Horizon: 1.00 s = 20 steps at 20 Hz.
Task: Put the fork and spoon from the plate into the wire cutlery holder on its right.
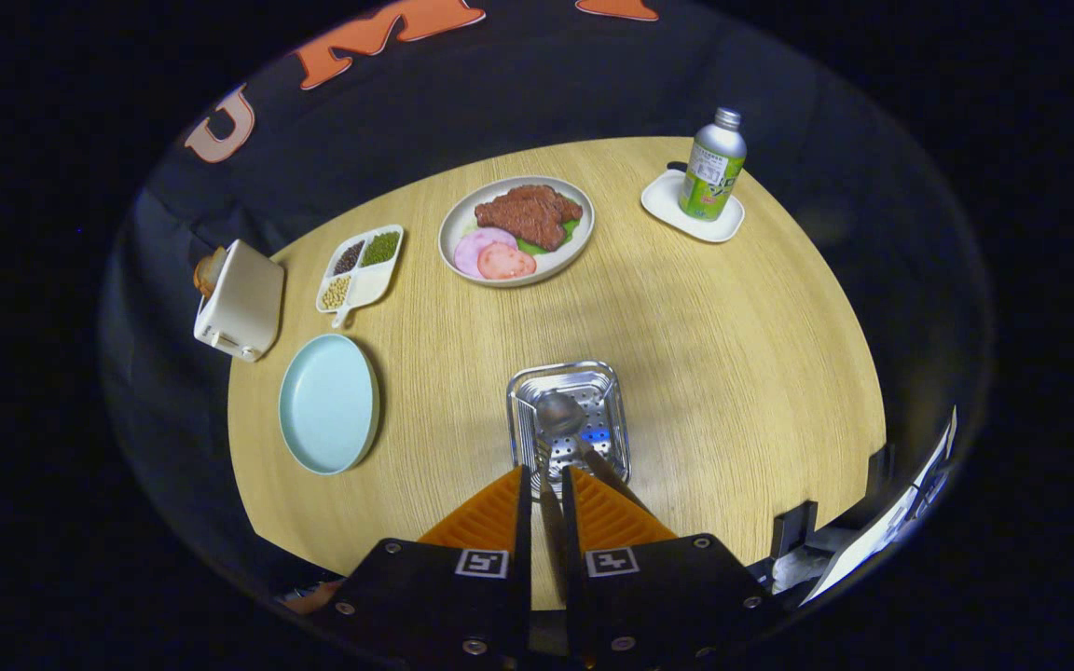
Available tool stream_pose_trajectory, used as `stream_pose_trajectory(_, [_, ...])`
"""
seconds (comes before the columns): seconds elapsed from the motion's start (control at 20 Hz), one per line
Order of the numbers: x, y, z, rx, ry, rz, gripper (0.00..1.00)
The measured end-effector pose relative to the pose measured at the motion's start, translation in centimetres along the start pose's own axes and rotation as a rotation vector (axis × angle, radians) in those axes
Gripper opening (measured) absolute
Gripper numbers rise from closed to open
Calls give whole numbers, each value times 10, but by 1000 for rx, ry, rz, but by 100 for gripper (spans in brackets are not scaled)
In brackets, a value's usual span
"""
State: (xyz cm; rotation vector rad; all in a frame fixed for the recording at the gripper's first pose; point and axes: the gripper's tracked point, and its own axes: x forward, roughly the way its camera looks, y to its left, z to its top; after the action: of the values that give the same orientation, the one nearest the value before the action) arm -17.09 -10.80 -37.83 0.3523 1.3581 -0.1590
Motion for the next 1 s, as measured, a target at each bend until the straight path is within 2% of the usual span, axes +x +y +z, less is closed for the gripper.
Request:
stream_pose_trajectory(0.15, [-17,6,34,-8,-137,43,23])
stream_pose_trajectory(0.25, [-35,11,59,-7,-246,75,30])
stream_pose_trajectory(0.55, [-118,22,132,-32,-632,123,66])
stream_pose_trajectory(0.7, [-154,19,159,-67,-790,98,80])
stream_pose_trajectory(1.0, [-224,26,188,-116,-1044,67,84])
